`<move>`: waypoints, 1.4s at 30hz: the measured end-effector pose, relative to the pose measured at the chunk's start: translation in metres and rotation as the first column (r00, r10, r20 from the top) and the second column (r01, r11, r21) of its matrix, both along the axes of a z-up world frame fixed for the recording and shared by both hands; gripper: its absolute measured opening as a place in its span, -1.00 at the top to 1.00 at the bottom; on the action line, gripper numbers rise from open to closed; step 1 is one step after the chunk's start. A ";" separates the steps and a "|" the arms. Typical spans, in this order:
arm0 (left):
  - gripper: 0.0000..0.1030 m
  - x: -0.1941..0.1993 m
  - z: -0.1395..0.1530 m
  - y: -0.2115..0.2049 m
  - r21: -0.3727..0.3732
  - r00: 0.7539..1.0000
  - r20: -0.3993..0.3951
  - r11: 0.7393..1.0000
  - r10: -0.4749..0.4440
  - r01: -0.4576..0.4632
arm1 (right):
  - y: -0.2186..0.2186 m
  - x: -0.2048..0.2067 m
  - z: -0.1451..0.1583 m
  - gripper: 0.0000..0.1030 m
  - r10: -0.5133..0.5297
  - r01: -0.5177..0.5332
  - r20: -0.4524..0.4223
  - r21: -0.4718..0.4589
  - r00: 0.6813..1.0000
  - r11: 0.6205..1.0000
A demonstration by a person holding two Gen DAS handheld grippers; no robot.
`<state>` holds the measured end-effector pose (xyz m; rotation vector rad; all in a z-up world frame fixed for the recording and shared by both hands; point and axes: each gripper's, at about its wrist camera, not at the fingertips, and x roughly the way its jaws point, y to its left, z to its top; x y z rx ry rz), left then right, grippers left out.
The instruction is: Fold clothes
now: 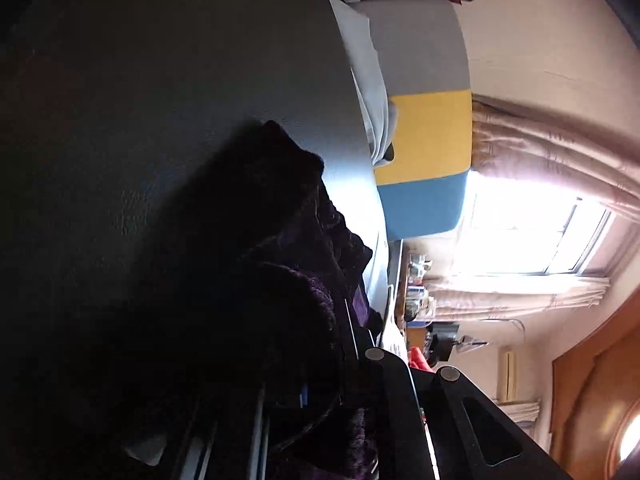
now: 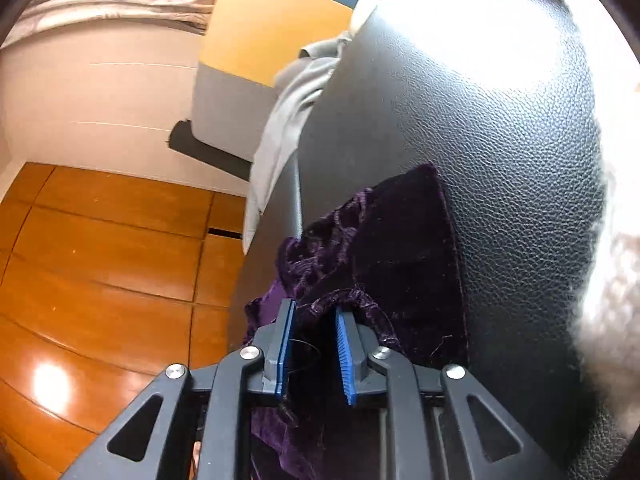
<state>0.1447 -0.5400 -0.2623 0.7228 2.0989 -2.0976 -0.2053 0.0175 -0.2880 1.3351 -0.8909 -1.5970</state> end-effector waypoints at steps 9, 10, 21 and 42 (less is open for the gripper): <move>0.48 -0.001 0.018 0.004 -0.020 0.999 0.001 0.999 -0.039 0.039 | -0.006 0.008 0.029 0.32 0.121 -0.117 -0.065 0.069 0.990 0.991; 0.48 -0.004 0.022 0.004 -0.030 0.999 0.002 0.998 -0.051 0.051 | -0.014 0.010 0.032 0.32 0.157 -0.145 -0.089 0.121 0.984 0.982; 0.10 -0.026 0.019 -0.022 0.019 0.997 -0.048 0.998 0.054 -0.053 | -0.004 -0.022 0.044 0.39 0.006 -0.008 -0.063 -0.030 0.998 1.000; -0.16 -0.005 0.018 0.007 -0.111 0.992 0.015 0.986 -0.124 0.125 | -0.063 0.040 0.106 0.30 0.503 -0.207 -0.430 0.570 0.750 0.795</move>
